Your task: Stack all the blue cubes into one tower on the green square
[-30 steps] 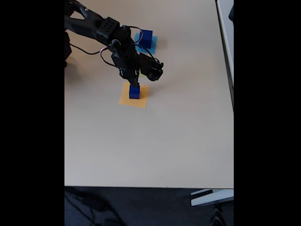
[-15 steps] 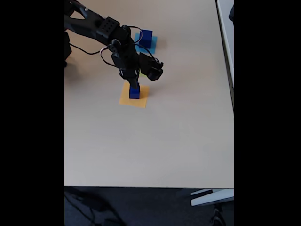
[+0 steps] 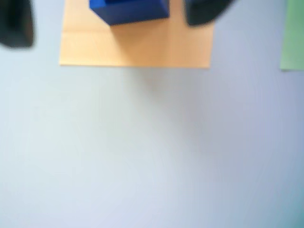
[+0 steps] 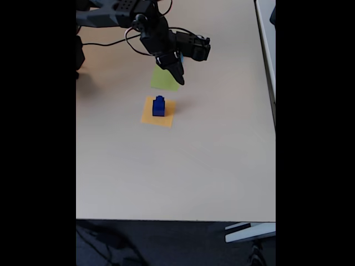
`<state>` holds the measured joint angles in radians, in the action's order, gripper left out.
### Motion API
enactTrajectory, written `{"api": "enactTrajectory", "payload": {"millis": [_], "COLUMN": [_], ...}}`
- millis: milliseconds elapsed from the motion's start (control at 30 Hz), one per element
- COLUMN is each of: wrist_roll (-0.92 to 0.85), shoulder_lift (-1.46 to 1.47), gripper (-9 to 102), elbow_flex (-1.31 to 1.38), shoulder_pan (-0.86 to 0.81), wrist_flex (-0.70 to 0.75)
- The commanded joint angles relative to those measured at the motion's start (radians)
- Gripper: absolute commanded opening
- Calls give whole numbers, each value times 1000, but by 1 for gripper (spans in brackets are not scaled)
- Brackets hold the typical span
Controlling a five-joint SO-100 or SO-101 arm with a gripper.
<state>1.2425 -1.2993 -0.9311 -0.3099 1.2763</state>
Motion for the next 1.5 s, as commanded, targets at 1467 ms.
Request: {"api": "enactTrajectory", "payload": {"millis": [1467], "wrist_roll": [830], "shoulder_lift": [293], "gripper": [53], "elbow_flex": [95], "shoulder_pan": [583], "wrist_flex": [-166]}}
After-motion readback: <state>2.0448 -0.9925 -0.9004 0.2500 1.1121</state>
